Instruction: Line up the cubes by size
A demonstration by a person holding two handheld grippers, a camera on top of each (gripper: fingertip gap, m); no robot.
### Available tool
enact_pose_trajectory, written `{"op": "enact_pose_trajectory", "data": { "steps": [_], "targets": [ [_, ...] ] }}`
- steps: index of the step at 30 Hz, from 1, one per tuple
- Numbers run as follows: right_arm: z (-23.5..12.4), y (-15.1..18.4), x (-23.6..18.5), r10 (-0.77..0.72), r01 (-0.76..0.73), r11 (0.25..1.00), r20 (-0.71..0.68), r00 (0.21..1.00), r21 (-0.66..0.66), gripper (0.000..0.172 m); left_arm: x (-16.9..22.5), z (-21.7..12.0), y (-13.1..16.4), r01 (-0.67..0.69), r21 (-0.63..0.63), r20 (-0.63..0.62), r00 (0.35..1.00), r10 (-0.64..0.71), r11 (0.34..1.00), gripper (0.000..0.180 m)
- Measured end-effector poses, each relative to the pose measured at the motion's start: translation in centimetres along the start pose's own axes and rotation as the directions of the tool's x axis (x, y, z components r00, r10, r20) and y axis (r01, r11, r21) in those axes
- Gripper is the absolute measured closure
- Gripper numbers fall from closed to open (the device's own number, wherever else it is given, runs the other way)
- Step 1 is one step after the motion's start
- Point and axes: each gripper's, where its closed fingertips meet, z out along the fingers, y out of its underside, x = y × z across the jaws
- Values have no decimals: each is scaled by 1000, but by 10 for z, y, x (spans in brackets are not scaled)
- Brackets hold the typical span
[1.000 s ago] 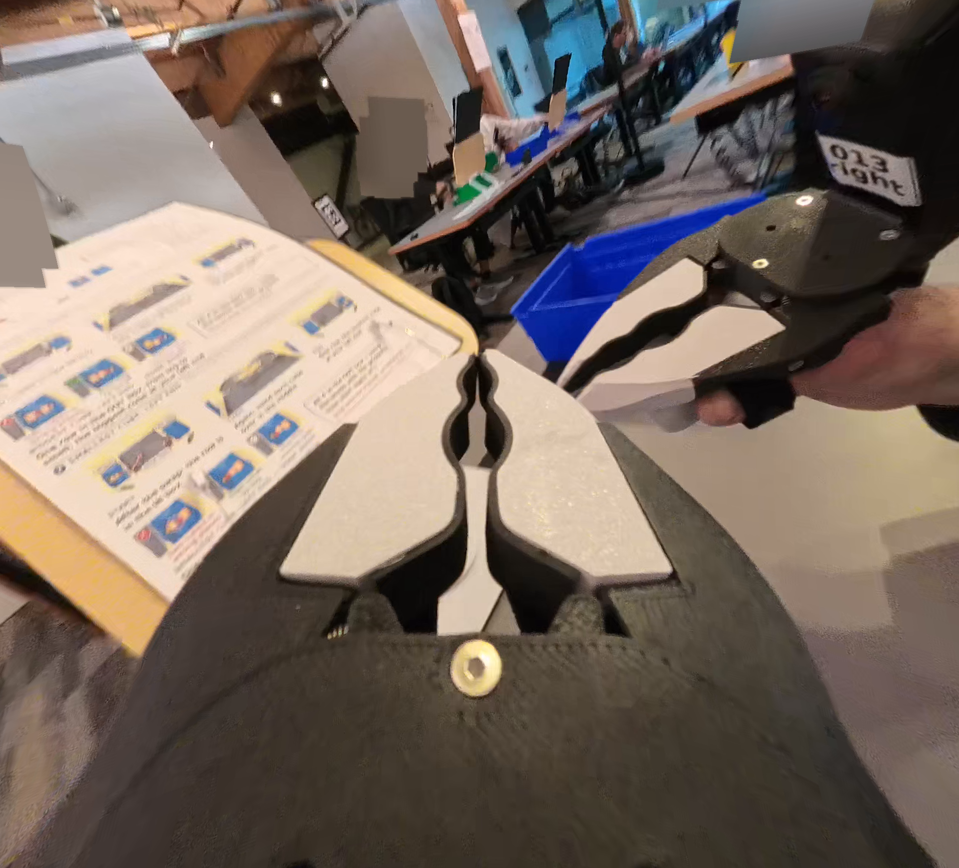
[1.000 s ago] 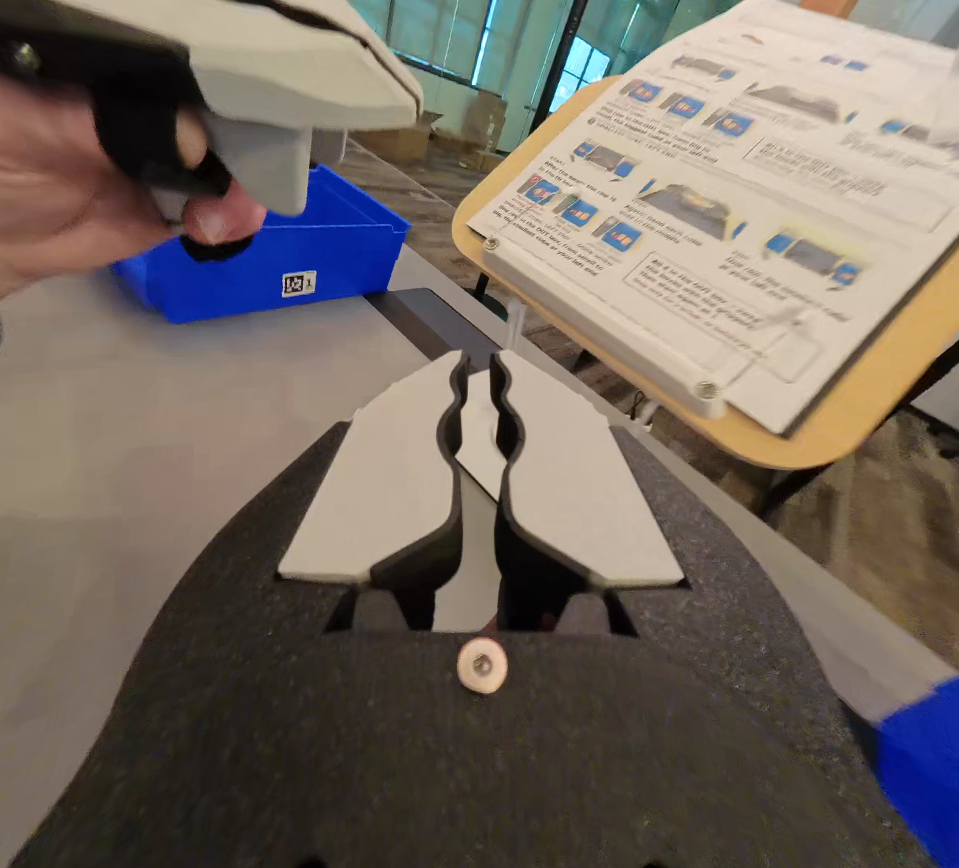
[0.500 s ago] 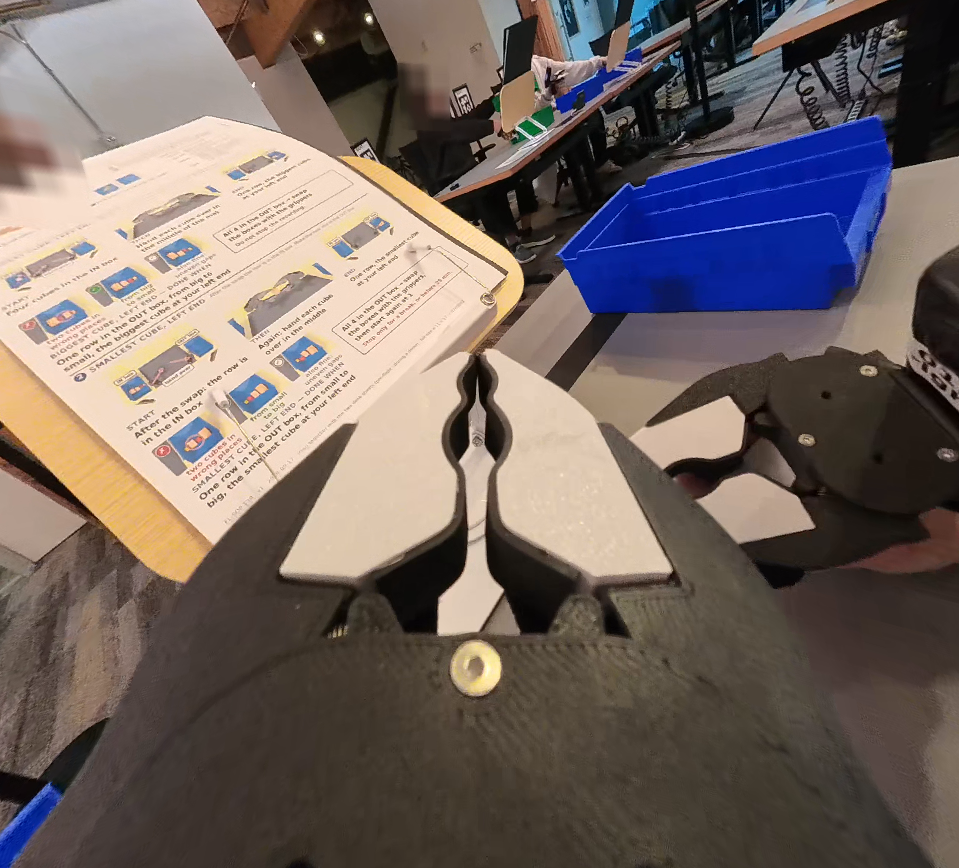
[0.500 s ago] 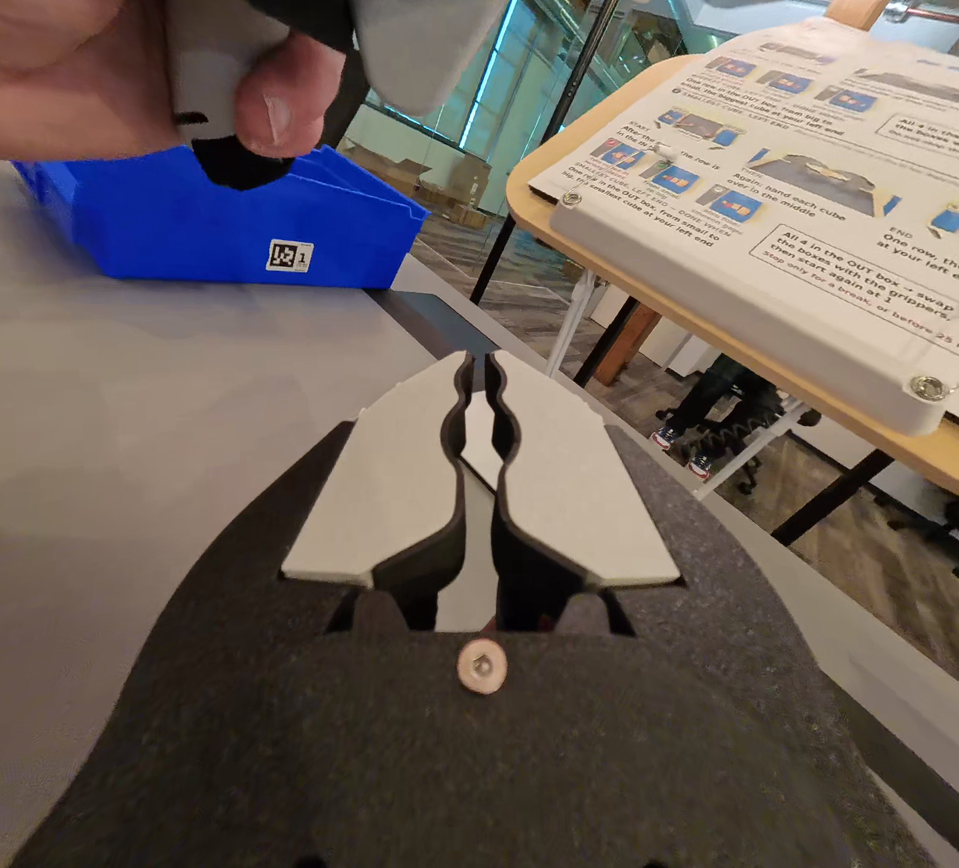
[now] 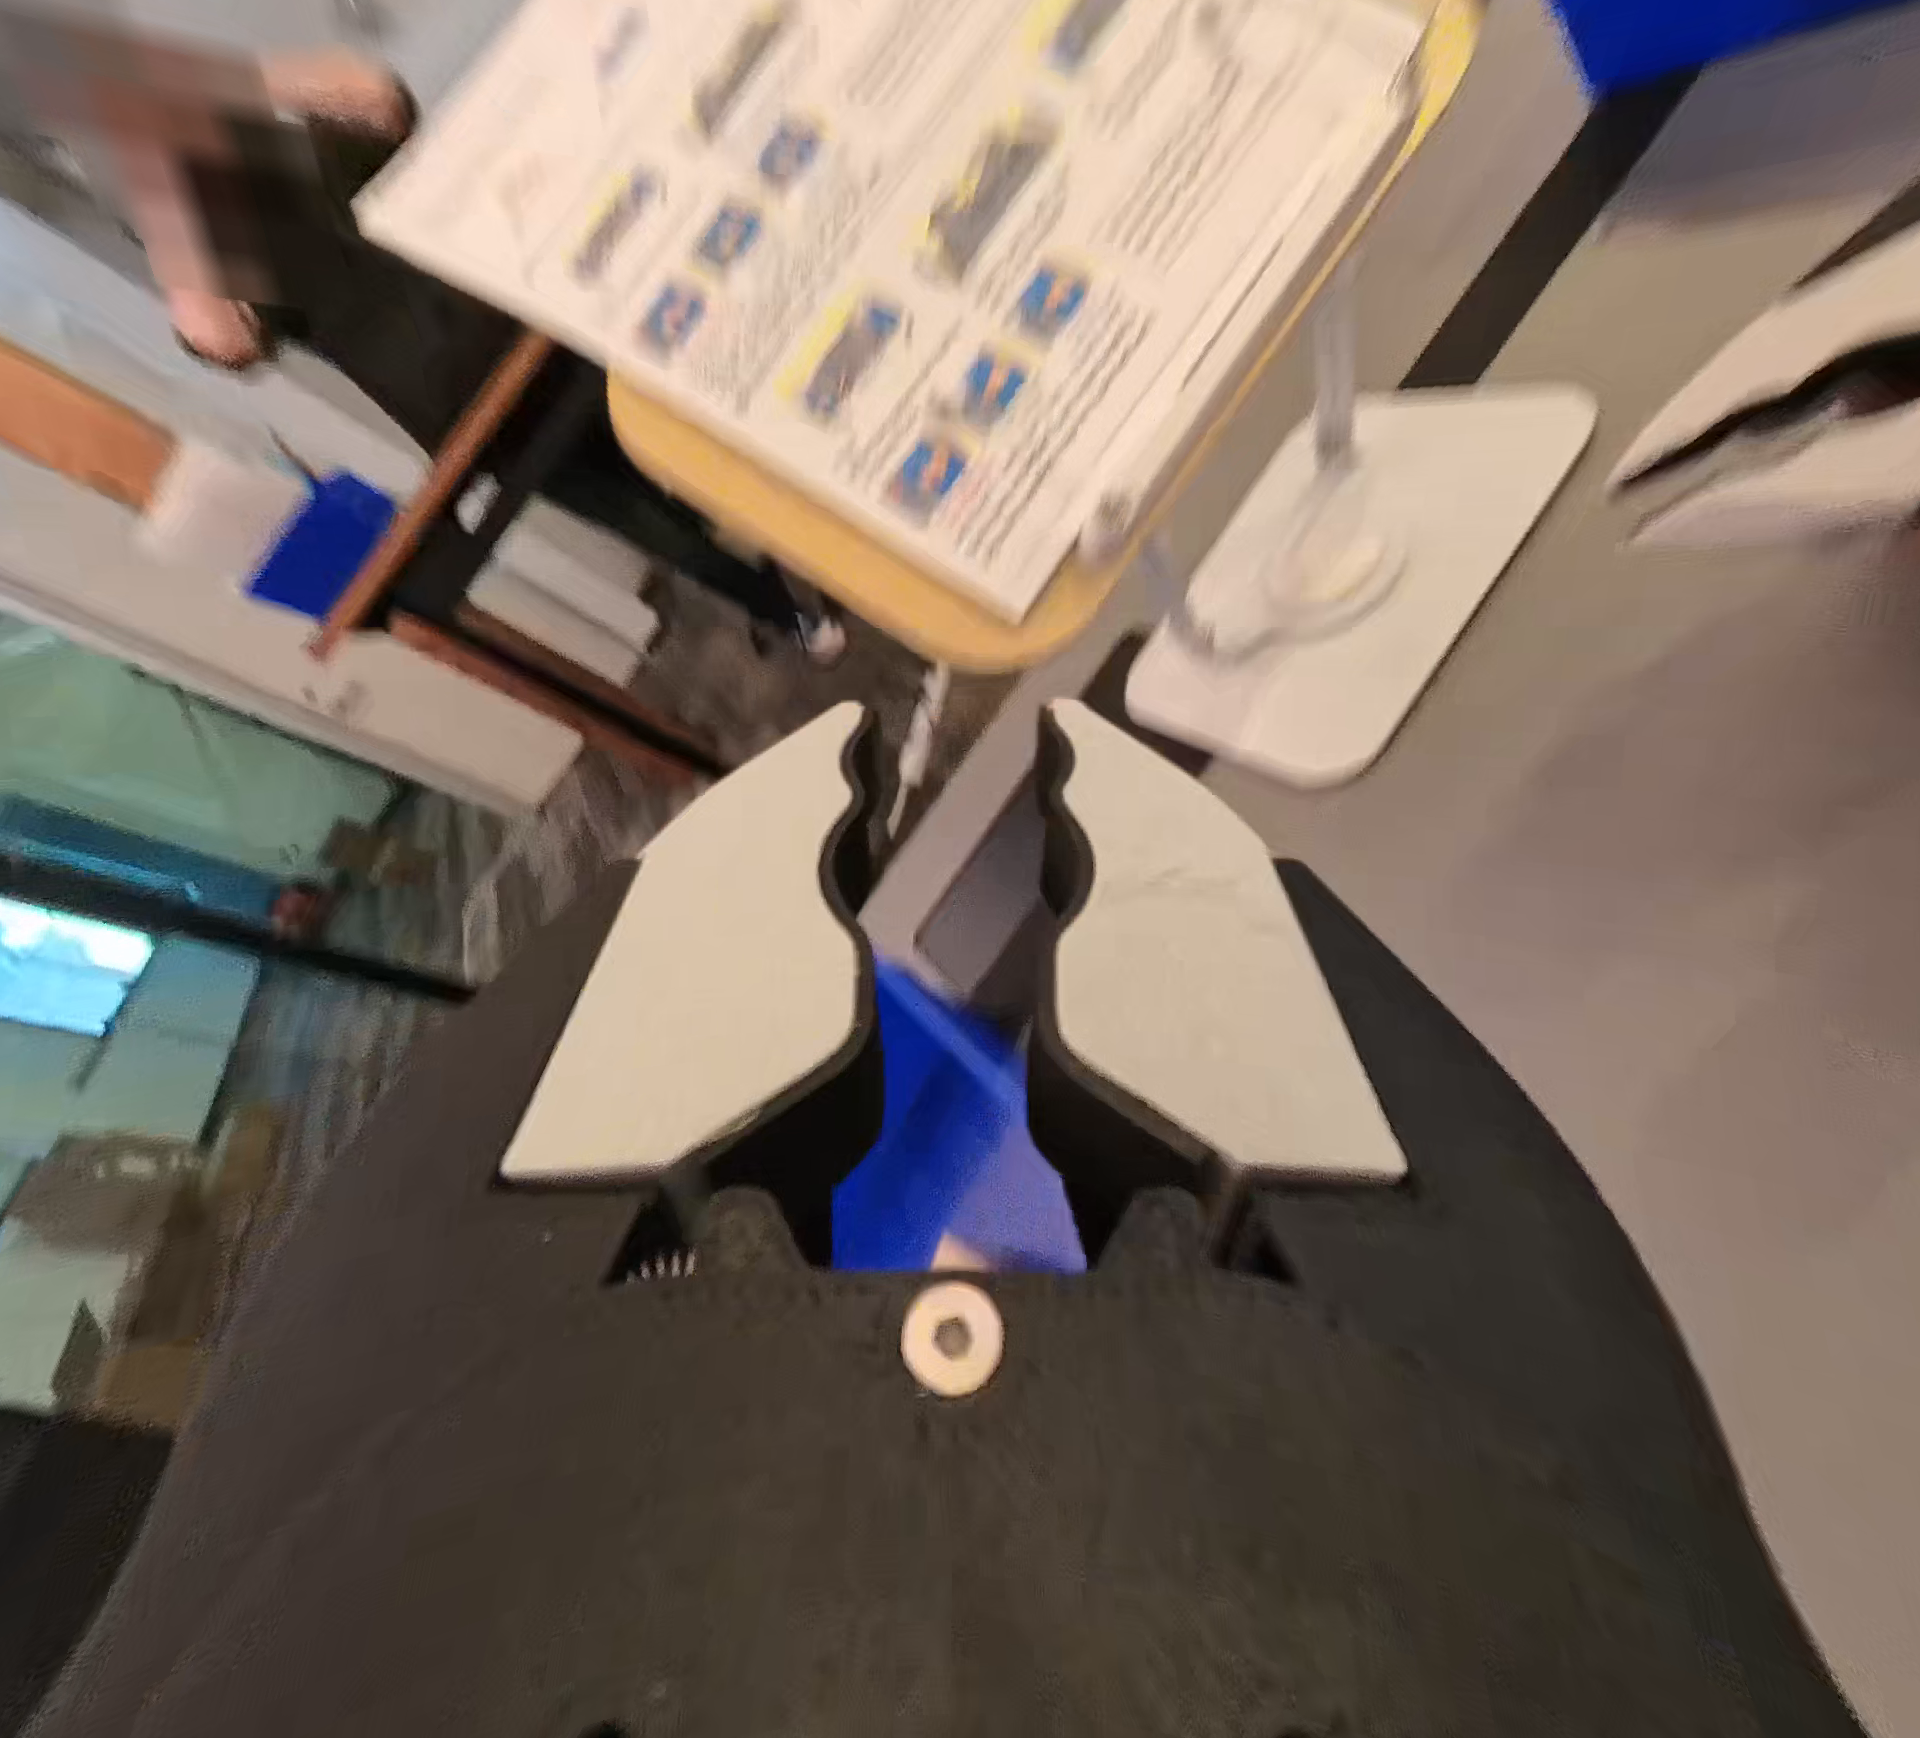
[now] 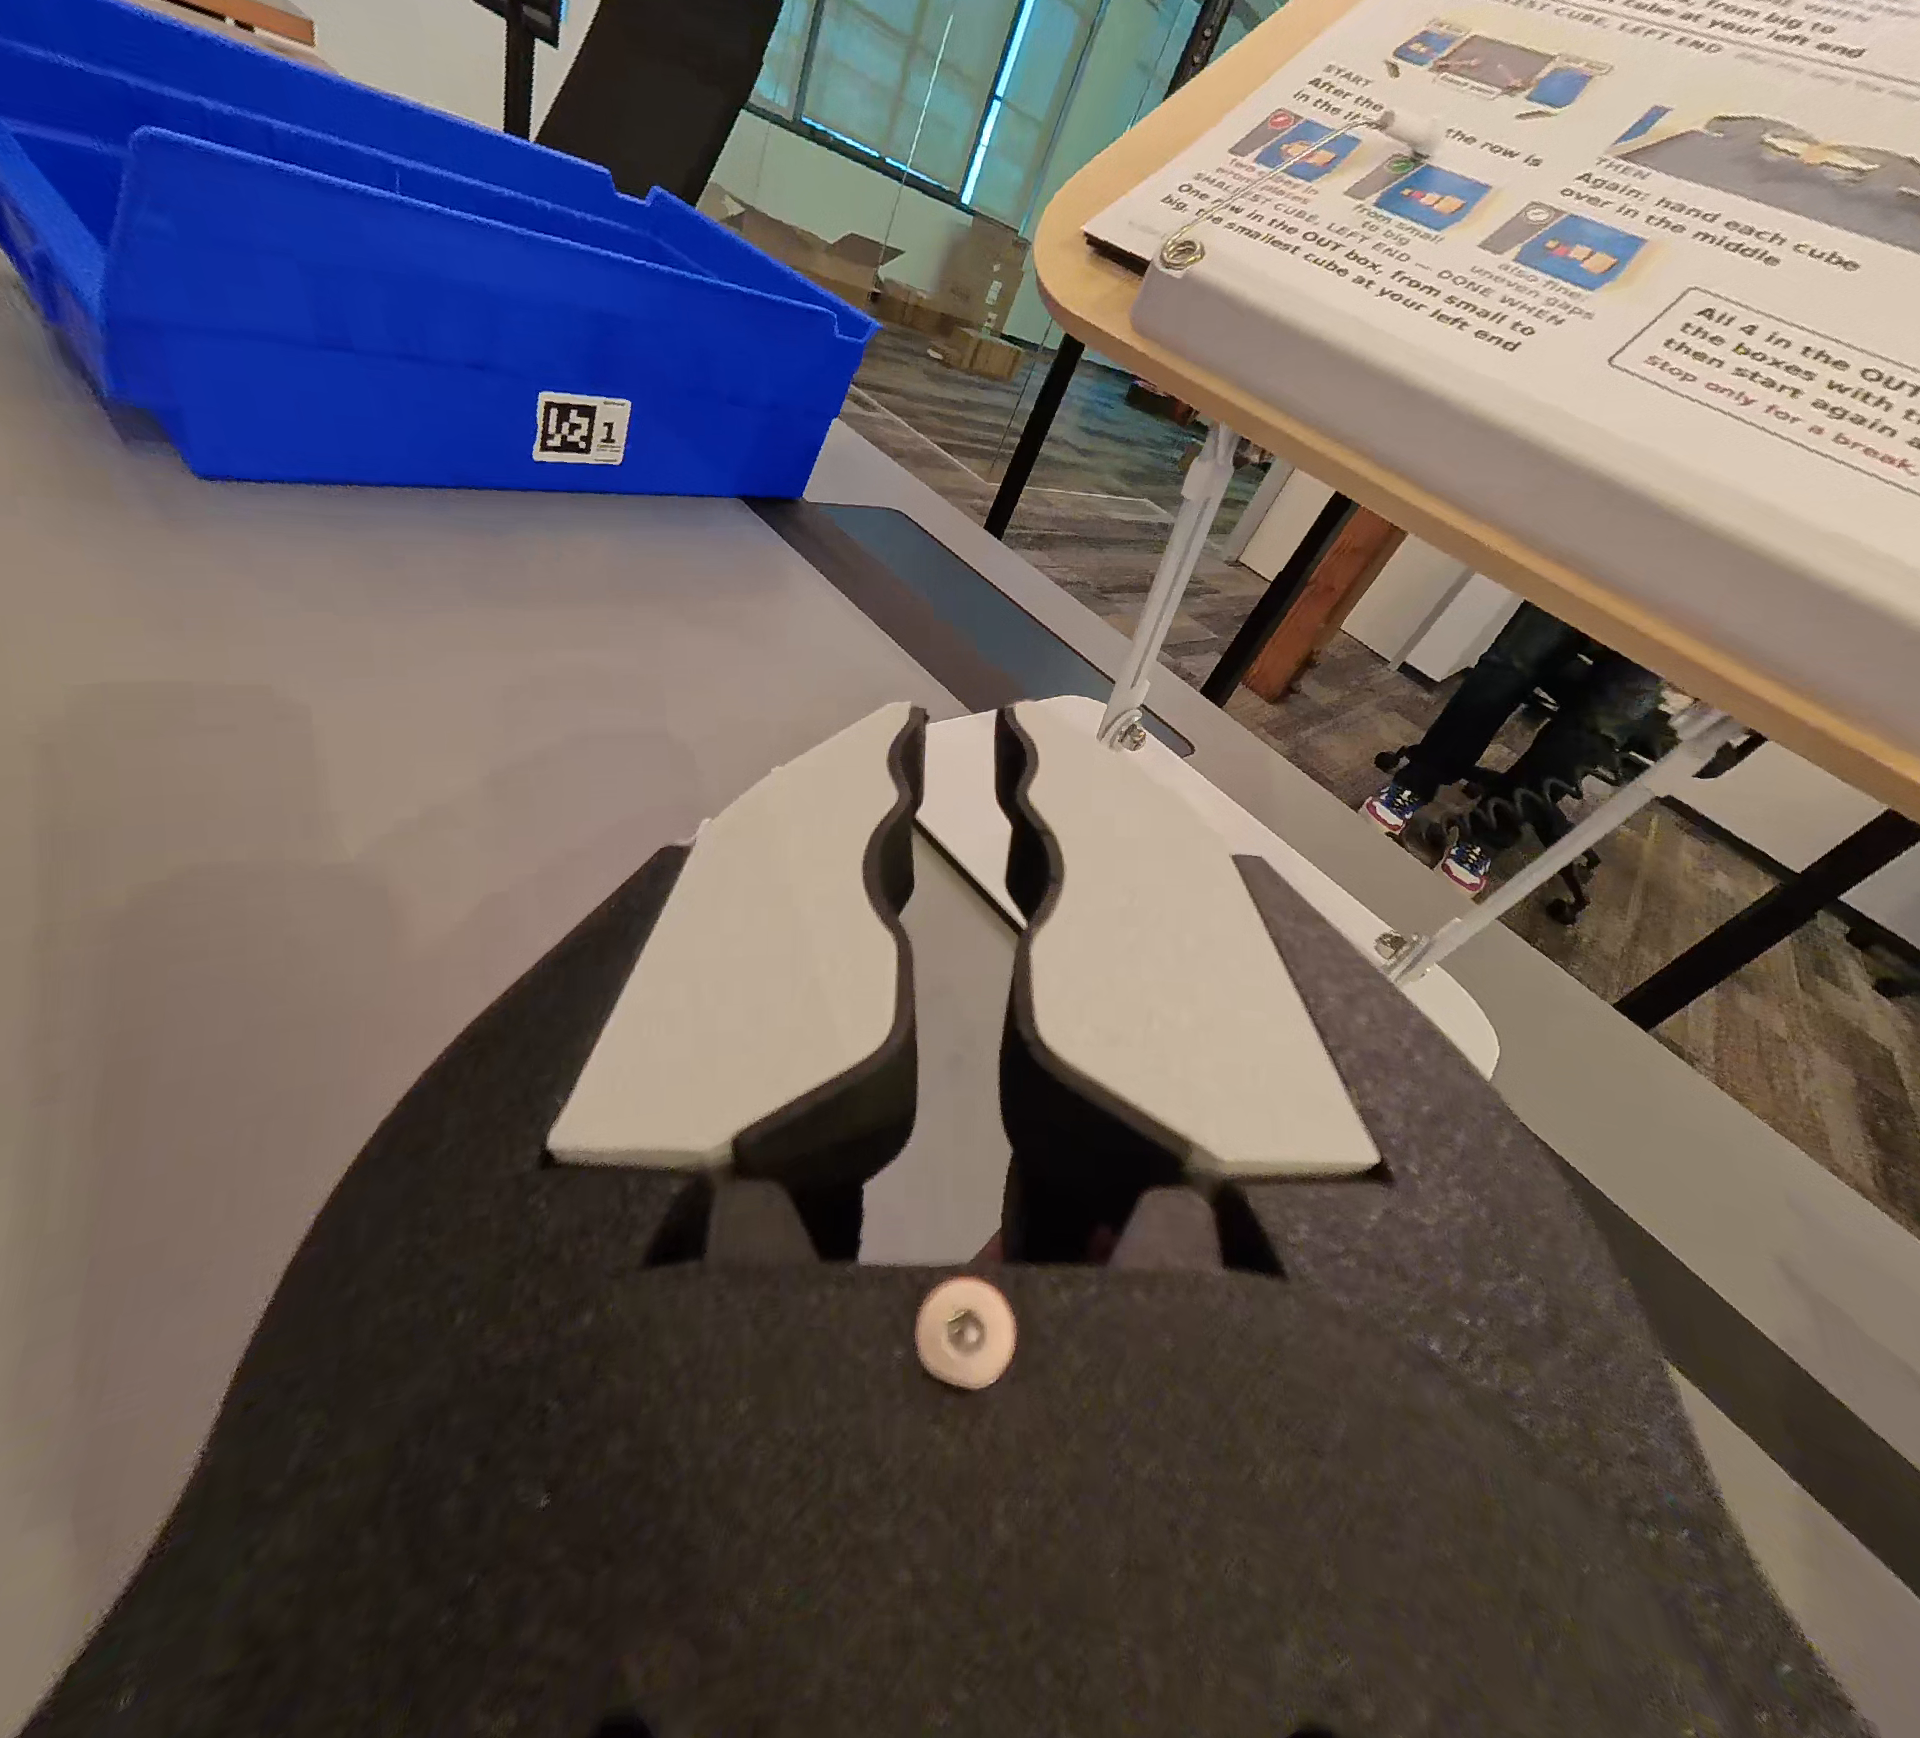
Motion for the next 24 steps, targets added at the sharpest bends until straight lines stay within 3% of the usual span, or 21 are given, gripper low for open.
{"op": "enact_pose_trajectory", "data": {
  "steps": [2,5,10,14,20,24],
  "targets": [
    [0,0,0,1,-1,1000,2,1000,-2,159,-21,-3,49,-9,-165,-62,998,-2,986,140],
    [1,2,-1,-1,1,1000,11,1000,-11,158,-29,-1,128,-98,-398,-213,977,13,912,121],
    [2,2,-6,-25,26,1000,24,999,-16,158,-21,12,221,-259,-552,-378,925,39,793,114],
    [3,3,-8,-34,35,999,35,999,-20,158,-14,25,258,-266,-592,-433,901,-22,761,116],
    [3,4,-10,-44,45,999,46,998,-26,157,-2,30,304,-381,-668,-537,842,-60,640,114],
    [4,4,-12,-51,52,998,52,997,-29,156,7,37,314,-369,-673,-553,827,-105,642,117]
  ]
}}
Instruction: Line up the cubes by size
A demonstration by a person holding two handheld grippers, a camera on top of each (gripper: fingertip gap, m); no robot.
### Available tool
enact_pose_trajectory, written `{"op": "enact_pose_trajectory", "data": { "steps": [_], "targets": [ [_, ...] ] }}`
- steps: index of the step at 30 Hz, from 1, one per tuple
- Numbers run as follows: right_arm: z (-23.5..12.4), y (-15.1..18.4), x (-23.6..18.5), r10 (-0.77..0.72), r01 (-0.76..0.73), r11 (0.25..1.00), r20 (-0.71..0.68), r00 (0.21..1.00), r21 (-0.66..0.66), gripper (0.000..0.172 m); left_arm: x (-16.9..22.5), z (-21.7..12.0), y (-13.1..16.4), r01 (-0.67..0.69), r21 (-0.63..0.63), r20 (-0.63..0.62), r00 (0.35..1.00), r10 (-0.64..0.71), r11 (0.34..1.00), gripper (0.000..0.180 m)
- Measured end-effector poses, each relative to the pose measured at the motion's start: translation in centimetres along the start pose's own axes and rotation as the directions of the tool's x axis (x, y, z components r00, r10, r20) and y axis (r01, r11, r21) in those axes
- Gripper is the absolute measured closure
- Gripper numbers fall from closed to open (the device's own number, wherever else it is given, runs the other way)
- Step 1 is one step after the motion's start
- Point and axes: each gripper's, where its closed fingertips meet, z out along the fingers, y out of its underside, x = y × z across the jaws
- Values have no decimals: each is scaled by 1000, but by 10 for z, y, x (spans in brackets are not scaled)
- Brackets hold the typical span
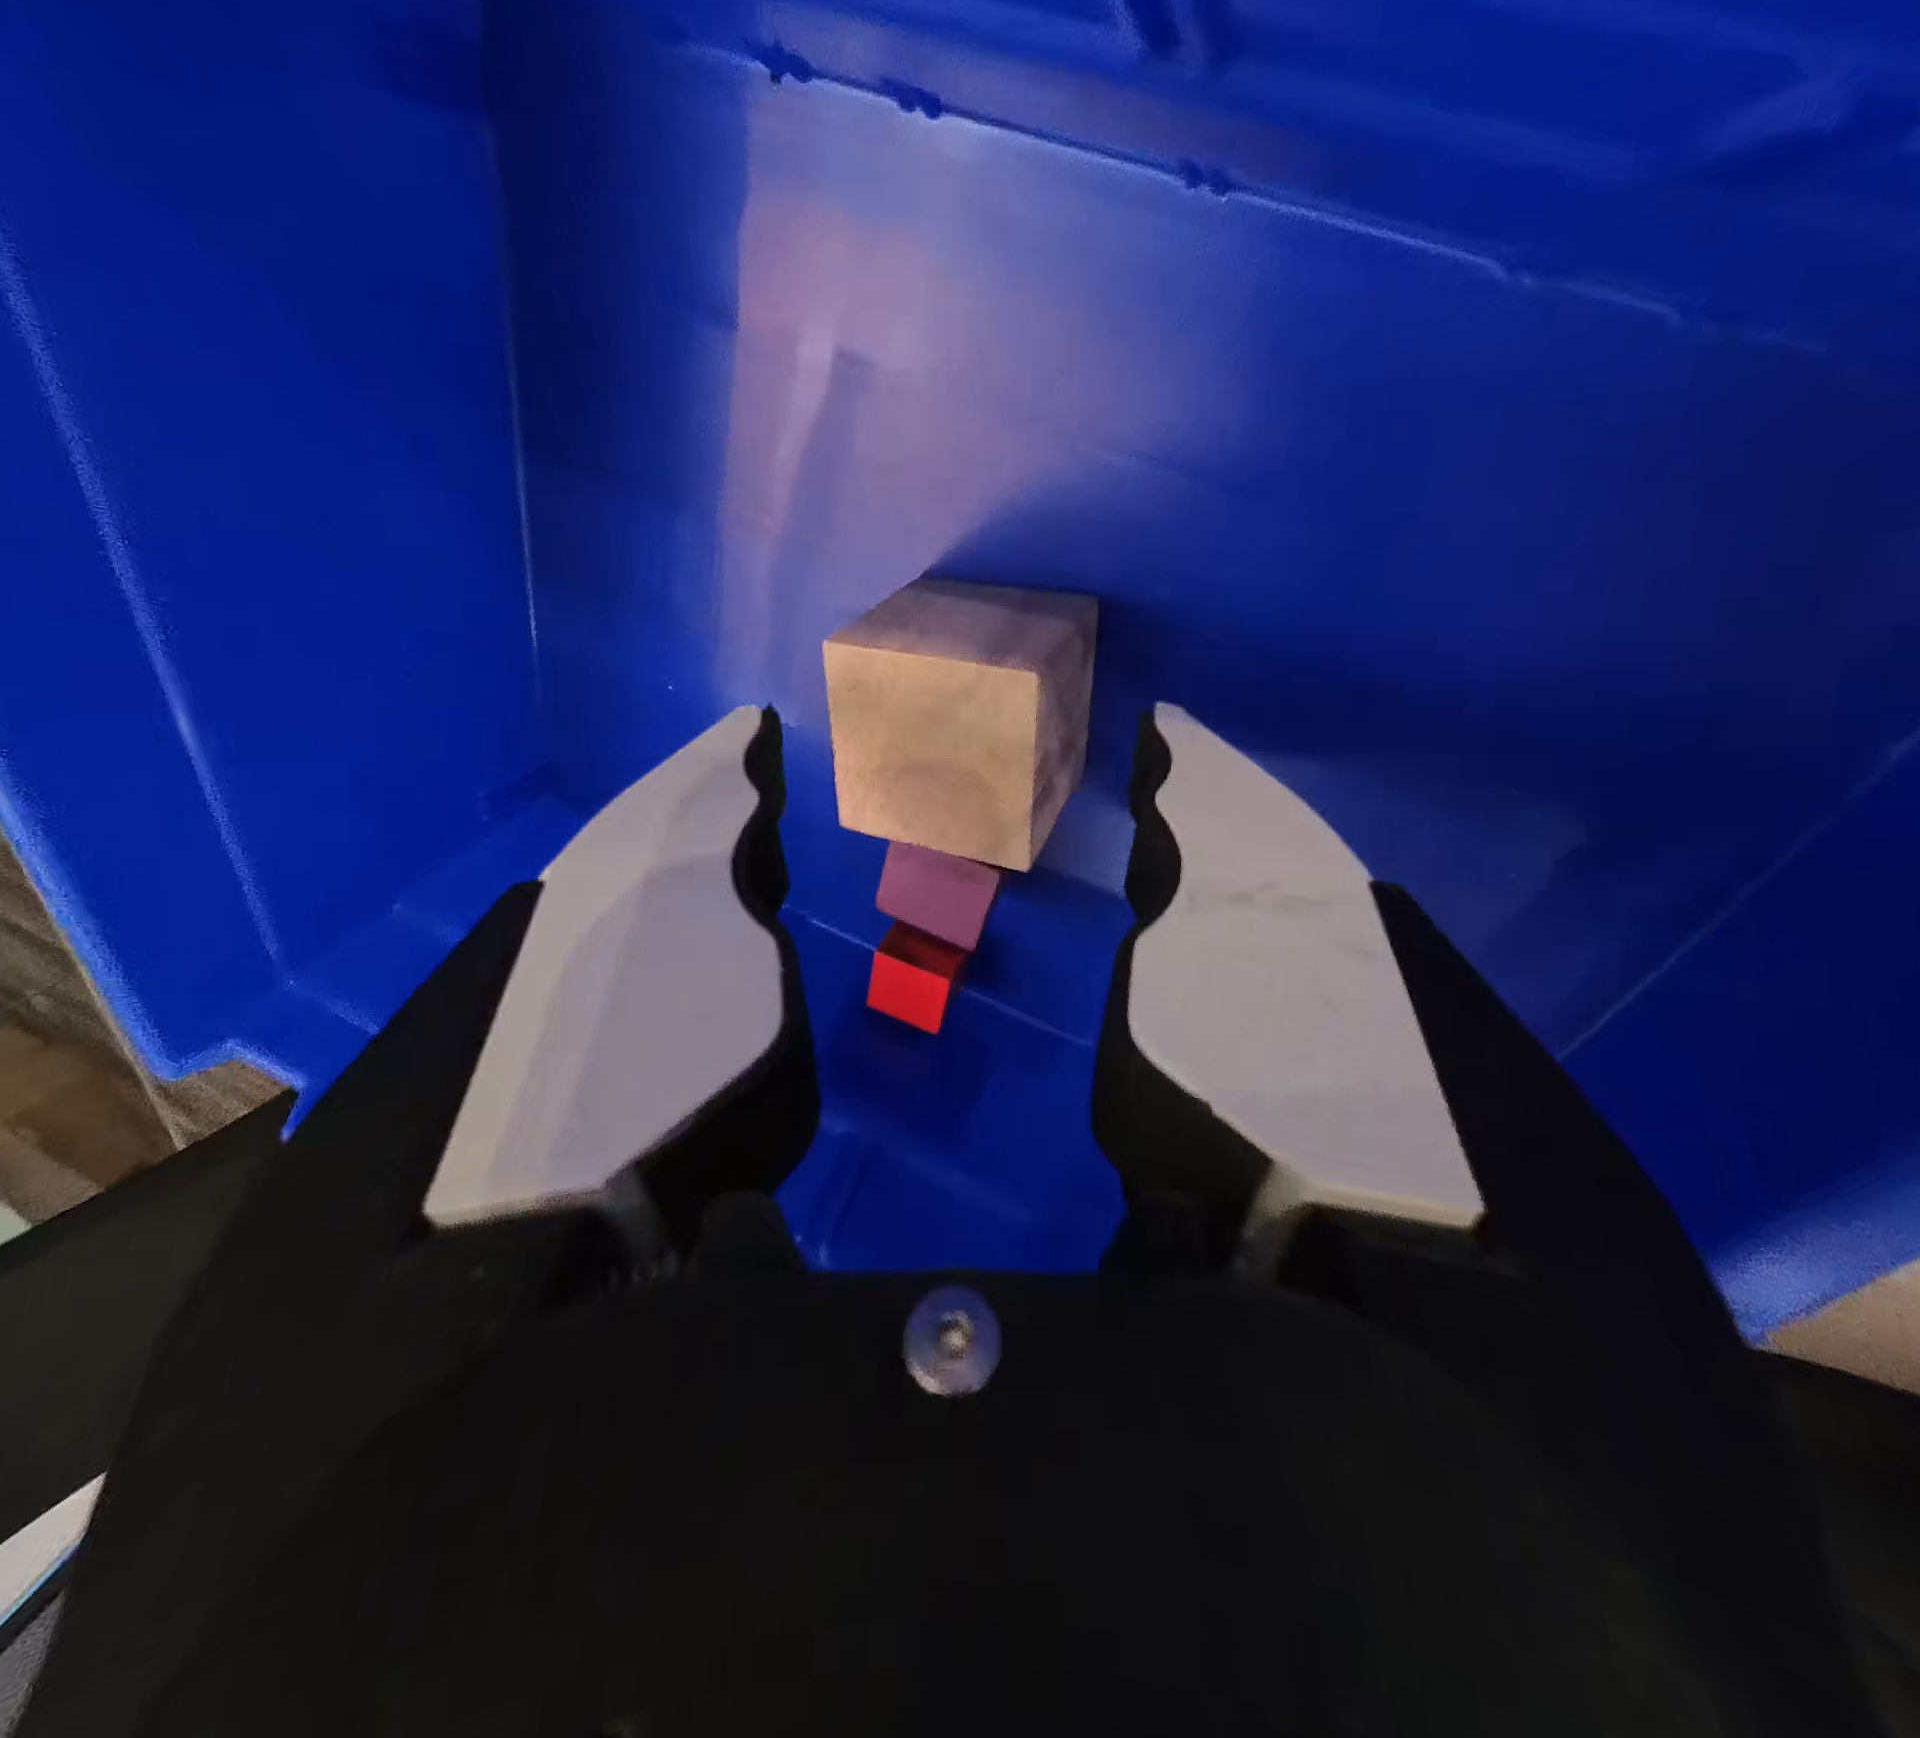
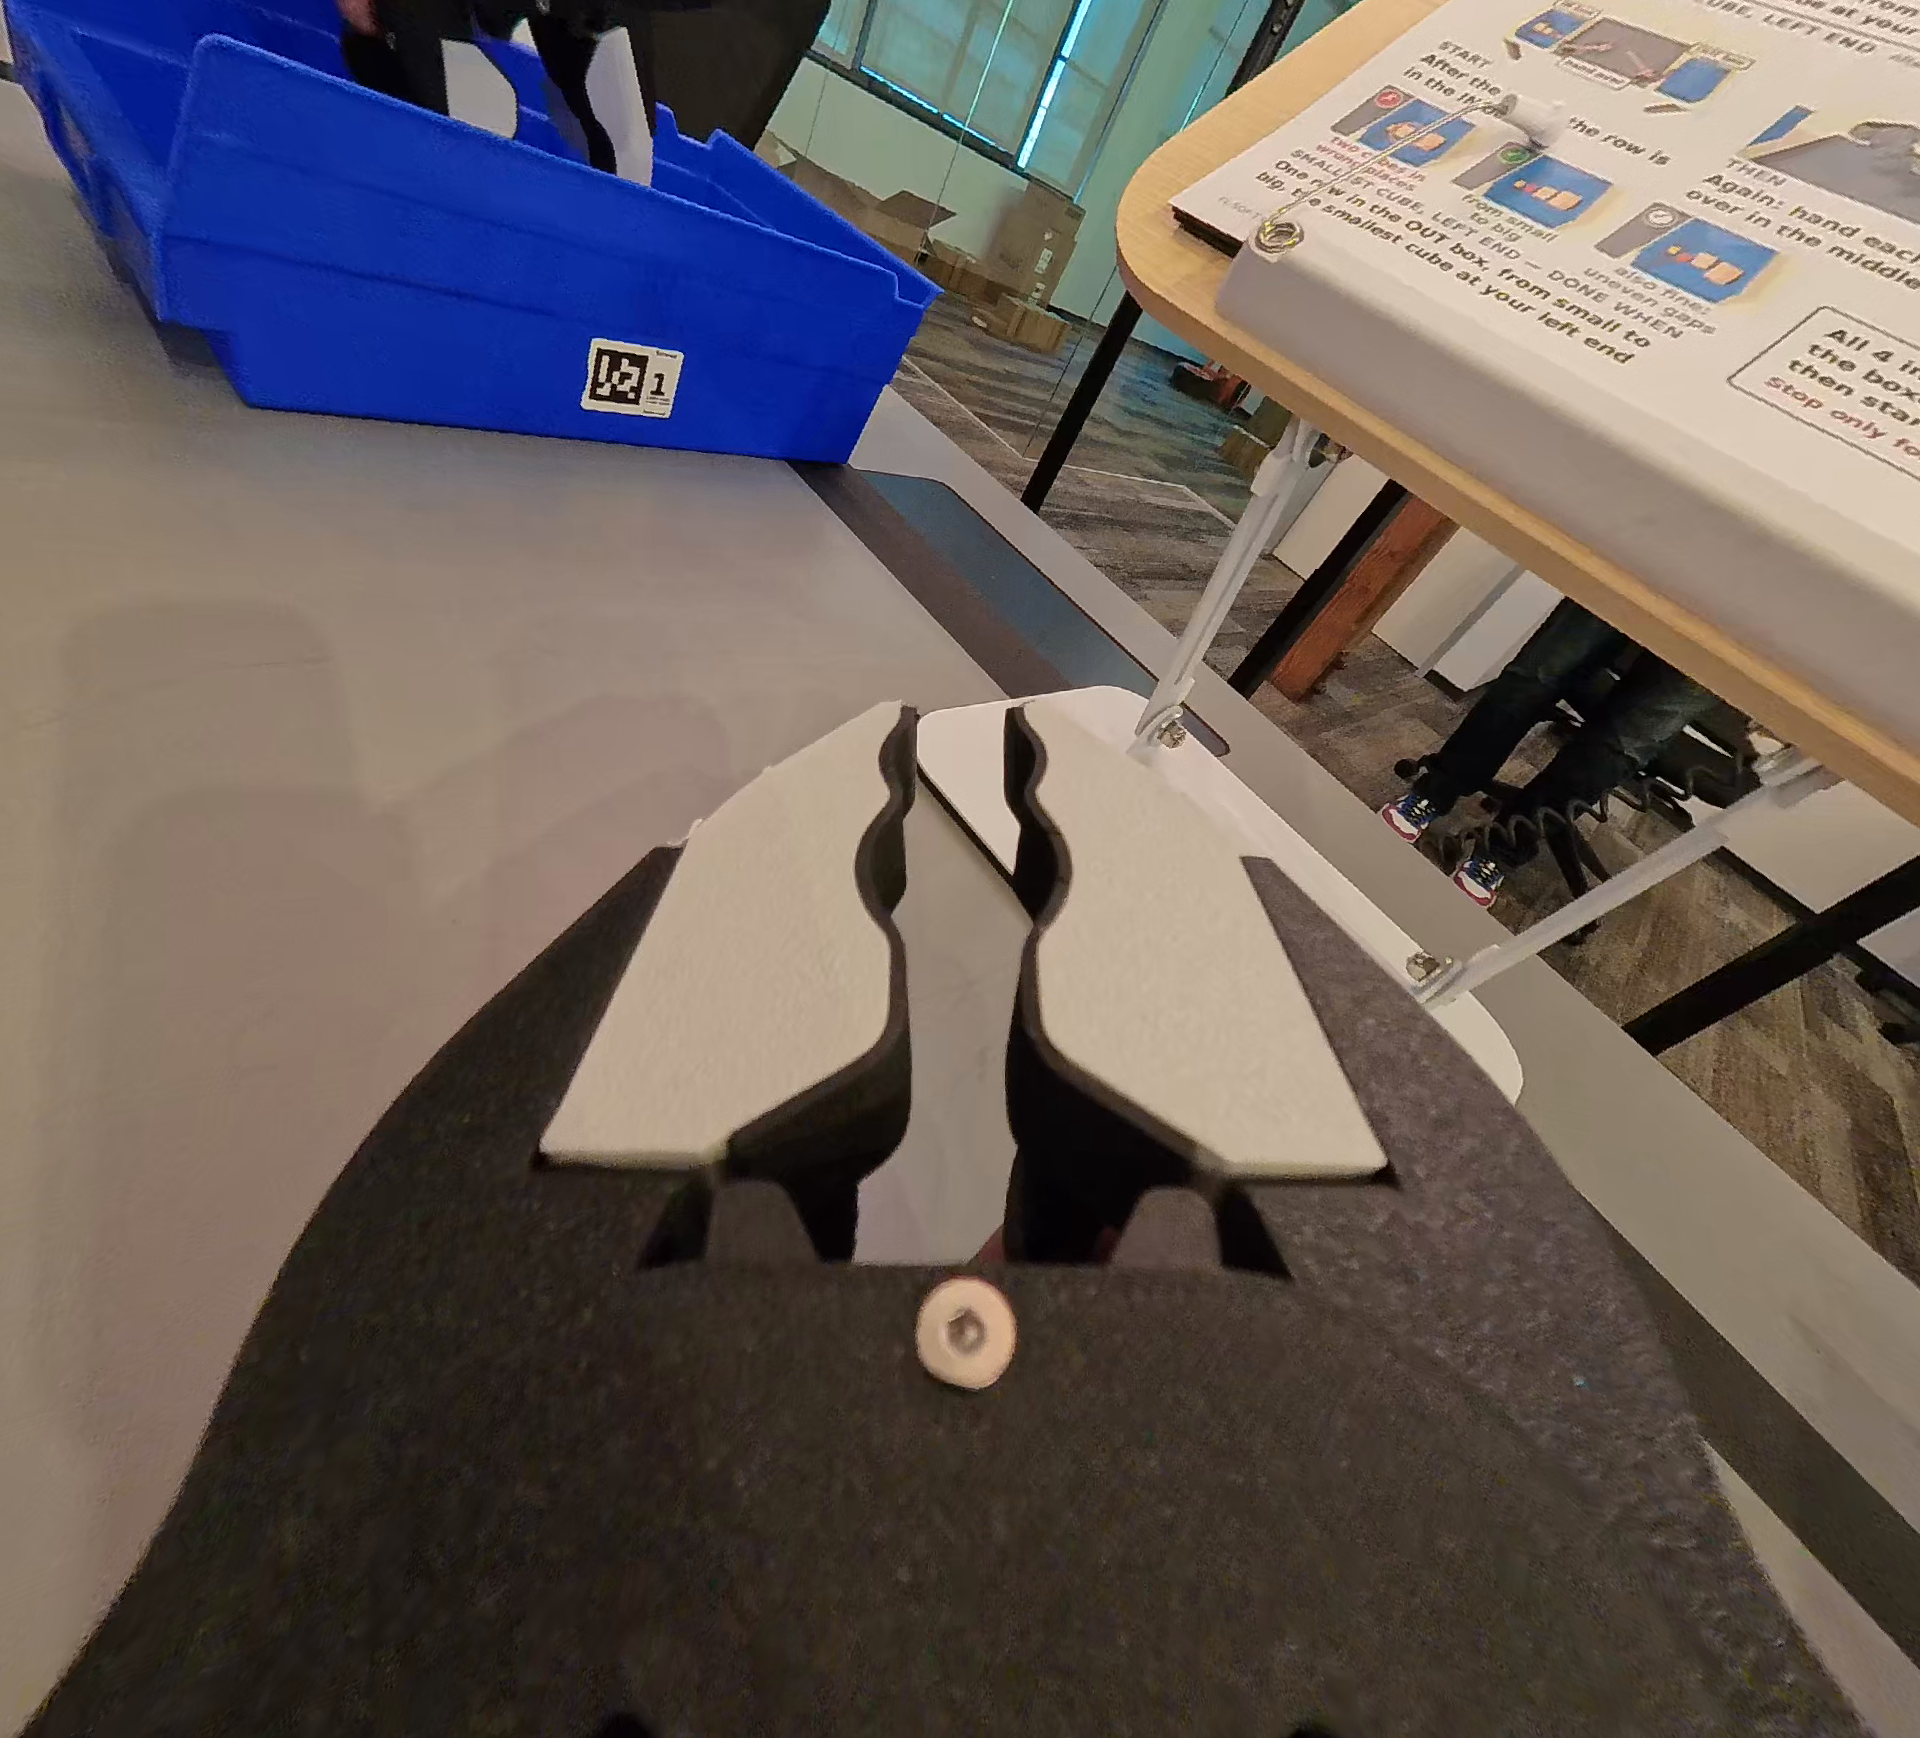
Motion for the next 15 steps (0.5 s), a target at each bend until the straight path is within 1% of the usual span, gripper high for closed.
{"op": "enact_pose_trajectory", "data": {
  "steps": [2,3,8,15],
  "targets": [
    [0,0,0,-2,2,1000,2,1000,-1,156,1,7,4,-5,-39,-10,1000,5,999,121],
    [0,0,-1,-3,3,1000,2,1000,0,156,2,9,4,-7,-43,-16,1000,6,999,127],
    [0,0,-1,-6,7,1000,4,1000,-2,156,0,13,2,1,-35,4,1000,-1,999,132],
    [1,0,-2,-12,12,1000,7,1000,-5,156,-1,14,2,10,-16,-12,1000,-10,1000,132]
  ]
}}
